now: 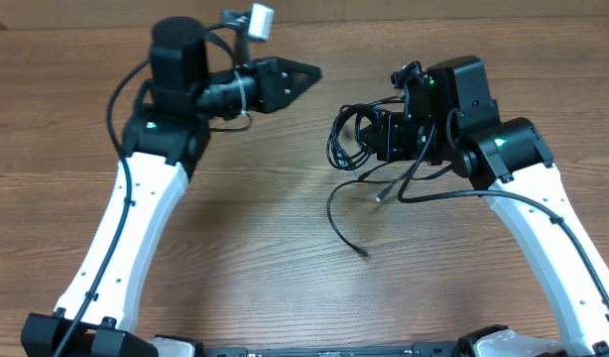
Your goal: Untangle cables
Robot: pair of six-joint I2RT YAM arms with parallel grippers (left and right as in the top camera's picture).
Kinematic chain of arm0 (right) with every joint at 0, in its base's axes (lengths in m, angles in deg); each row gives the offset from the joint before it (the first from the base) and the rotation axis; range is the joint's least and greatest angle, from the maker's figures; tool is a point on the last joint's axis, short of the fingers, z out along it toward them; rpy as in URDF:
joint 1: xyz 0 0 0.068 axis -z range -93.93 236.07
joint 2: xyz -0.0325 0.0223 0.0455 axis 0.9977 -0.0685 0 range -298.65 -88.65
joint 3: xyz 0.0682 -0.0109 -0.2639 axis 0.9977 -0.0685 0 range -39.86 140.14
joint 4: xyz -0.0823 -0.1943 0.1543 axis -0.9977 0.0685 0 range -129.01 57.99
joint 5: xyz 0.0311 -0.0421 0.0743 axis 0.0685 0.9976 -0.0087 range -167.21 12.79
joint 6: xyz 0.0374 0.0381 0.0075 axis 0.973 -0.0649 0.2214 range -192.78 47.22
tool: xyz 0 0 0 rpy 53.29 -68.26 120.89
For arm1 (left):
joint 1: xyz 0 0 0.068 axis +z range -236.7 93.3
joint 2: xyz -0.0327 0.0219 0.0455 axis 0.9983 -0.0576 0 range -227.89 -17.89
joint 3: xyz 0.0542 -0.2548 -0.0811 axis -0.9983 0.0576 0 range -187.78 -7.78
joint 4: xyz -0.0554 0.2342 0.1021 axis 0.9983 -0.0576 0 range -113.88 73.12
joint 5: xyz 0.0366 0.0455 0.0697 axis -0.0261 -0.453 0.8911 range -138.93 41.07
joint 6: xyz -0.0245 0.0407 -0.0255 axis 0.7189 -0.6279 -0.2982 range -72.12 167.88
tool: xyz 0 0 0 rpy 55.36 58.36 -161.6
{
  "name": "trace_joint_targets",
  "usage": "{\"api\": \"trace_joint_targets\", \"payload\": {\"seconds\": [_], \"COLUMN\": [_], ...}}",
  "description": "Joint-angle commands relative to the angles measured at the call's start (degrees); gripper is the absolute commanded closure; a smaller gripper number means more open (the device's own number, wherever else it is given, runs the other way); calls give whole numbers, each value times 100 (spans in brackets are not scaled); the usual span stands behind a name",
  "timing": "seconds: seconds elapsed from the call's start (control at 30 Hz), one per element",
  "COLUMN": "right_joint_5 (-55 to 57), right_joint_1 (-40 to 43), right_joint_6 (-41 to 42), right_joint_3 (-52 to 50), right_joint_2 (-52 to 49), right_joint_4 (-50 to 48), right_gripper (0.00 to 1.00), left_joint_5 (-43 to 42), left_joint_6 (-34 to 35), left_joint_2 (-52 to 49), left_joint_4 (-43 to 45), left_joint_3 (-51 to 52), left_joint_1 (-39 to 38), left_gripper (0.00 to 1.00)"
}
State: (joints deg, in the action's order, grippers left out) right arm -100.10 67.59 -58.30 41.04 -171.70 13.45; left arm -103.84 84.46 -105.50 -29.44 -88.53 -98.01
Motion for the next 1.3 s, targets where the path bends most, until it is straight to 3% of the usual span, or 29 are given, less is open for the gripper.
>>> {"api": "trace_joint_targets", "payload": {"seconds": [0.0, 0.13, 0.3, 0.43, 0.5, 0.53, 0.67, 0.93, 1.2, 1.27], "right_joint_5": [0, -374, -678, -752, -944, -977, -981, -1180, -1591, -1578], "right_joint_1": [-15, -15, -15, -15, -15, -15, -15, -15, -15, -15], "right_joint_6": [-87, -83, 236, 352, 348, 348, 348, 345, 350, 350], "right_joint_3": [48, 50, 50, 50, 50, 50, 50, 50, 50, 50], "right_joint_2": [42, 42, 42, 42, 42, 42, 42, 42, 42, 39], "right_joint_4": [-70, -267, -614, -704, -702, -706, -715, -728, -850, -872], "right_gripper": [96, 96, 96, 96, 96, 96, 96, 96, 96, 96], "left_joint_5": [-107, -219, -203, 341, 588, 684, 1102, 1447, 1449, 1453], "left_joint_6": [-433, -1436, -2601, -2632, -2632, -2632, -2632, -2629, -2629, -2627], "left_joint_2": [72, 72, 72, 72, 72, 72, 72, 72, 72, 72], "left_joint_4": [-407, -1145, -2076, -2295, -2415, -2455, -2553, -2559, -2546, -2490], "left_joint_3": [-103, -103, -103, -101, -101, -101, -101, -101, -101, -101], "left_joint_1": [177, 63, -260, -409, -411, -411, -409, -411, -546, -610], "left_gripper": [81, 93, 92, 91, 72, 70, 69, 56, 55, 60]}}
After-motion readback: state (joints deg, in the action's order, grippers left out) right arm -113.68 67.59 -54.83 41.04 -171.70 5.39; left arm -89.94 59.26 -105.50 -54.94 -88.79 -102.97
